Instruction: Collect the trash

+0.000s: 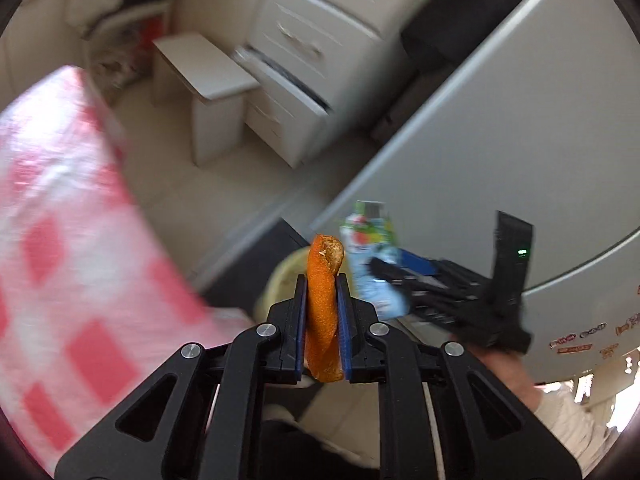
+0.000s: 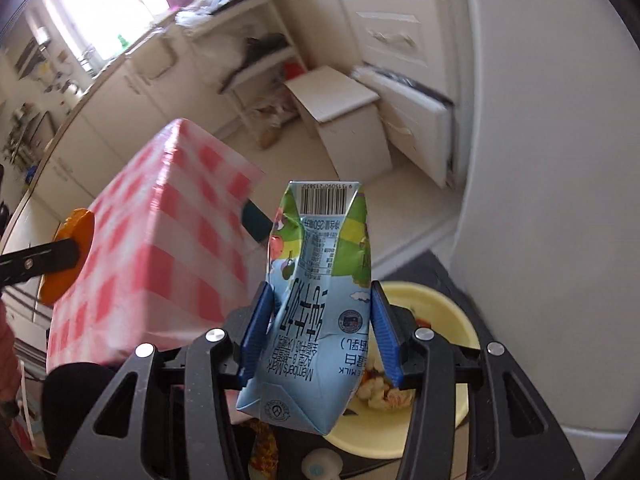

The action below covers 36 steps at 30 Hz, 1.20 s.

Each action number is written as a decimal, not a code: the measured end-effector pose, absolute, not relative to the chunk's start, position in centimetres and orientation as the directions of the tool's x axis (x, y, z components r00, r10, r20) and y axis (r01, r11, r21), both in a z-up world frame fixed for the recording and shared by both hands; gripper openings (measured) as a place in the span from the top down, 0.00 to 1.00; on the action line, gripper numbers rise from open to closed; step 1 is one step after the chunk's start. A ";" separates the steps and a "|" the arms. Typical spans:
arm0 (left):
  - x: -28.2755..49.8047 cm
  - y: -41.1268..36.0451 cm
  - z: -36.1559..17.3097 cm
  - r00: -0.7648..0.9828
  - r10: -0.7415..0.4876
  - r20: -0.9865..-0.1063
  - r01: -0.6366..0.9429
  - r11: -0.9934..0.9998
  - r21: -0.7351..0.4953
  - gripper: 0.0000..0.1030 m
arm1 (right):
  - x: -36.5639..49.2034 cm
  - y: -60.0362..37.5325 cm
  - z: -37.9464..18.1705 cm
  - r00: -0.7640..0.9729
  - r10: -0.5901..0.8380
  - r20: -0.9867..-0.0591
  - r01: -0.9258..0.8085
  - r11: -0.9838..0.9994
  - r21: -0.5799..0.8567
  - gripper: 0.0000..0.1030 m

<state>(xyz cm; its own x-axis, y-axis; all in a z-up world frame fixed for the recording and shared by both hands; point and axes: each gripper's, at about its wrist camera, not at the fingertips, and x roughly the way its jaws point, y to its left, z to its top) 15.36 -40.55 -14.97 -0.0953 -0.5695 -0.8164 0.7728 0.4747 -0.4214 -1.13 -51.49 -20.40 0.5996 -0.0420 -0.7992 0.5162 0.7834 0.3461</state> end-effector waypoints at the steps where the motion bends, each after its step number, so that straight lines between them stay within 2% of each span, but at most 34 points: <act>1: 14.2 -42.6 -16.0 -0.120 -0.536 -0.836 0.776 0.474 -0.416 0.86 | -1.8 -52.1 -21.3 0.588 -0.046 -0.807 0.536 0.770 0.346 0.48; 2: 13.0 -44.4 -17.0 -0.117 -0.496 -0.860 0.792 0.476 -0.382 0.84 | -2.3 -52.6 -22.0 0.584 -0.046 -0.810 0.553 0.753 0.356 0.42; 4: 11.4 -46.5 -18.7 -0.106 -0.431 -0.896 0.810 0.485 -0.329 0.71 | -3.7 -53.5 -22.3 0.598 -0.054 -0.799 0.582 0.715 0.387 0.40; 5: 11.1 -46.9 -19.1 -0.097 -0.415 -0.905 0.811 0.494 -0.313 0.61 | -4.4 -53.7 -21.8 0.612 -0.064 -0.788 0.587 0.704 0.399 0.38; 6: 10.6 -47.0 -19.3 -0.070 -0.402 -0.913 0.811 0.510 -0.287 0.57 | -4.9 -53.8 -21.3 0.622 -0.075 -0.779 0.589 0.701 0.403 0.37; 8: 9.8 -46.3 -18.2 0.013 -0.412 -0.911 0.814 0.533 -0.230 0.53 | -5.8 -54.0 -20.0 0.635 -0.109 -0.765 0.592 0.705 0.390 0.36; 10: 9.3 -44.8 -15.5 0.140 -0.455 -0.880 0.820 0.552 -0.155 0.43 | -6.5 -53.5 -18.1 0.656 -0.147 -0.740 0.577 0.729 0.367 0.35; 12: 8.2 -41.6 -11.5 0.334 -0.505 -0.796 0.799 0.600 -0.045 0.14 | -6.8 -52.5 -15.9 0.682 -0.192 -0.706 0.561 0.757 0.335 0.26; 13: 7.3 -39.9 -9.7 0.422 -0.512 -0.748 0.773 0.634 0.003 0.09 | -6.7 -51.5 -14.4 0.701 -0.222 -0.678 0.547 0.777 0.311 0.24; 15: 6.0 -36.1 -6.4 0.548 -0.525 -0.651 0.722 0.690 0.050 0.07 | -6.5 -49.4 -11.4 0.741 -0.263 -0.618 0.516 0.812 0.272 0.15; 17: 4.8 -32.1 -3.6 0.657 -0.476 -0.584 0.642 0.760 0.104 0.07 | -6.0 -46.7 -8.4 0.787 -0.292 -0.544 0.479 0.845 0.239 0.10; 21: 3.5 -24.2 -0.1 0.819 -0.351 -0.453 0.463 0.871 0.163 0.07 | -5.4 -41.0 -3.5 0.868 -0.286 -0.406 0.394 0.894 0.212 0.07; 26: 2.6 -15.9 2.9 0.894 -0.219 -0.392 0.298 0.942 0.154 0.07 | -5.2 -33.7 0.1 0.935 -0.190 -0.299 0.258 0.943 0.208 0.07; 36: -1.3 -8.5 4.8 0.924 -0.150 -0.351 0.206 0.970 0.127 0.07 | -6.3 -25.6 3.7 0.962 -0.160 -0.221 0.186 0.977 0.104 0.07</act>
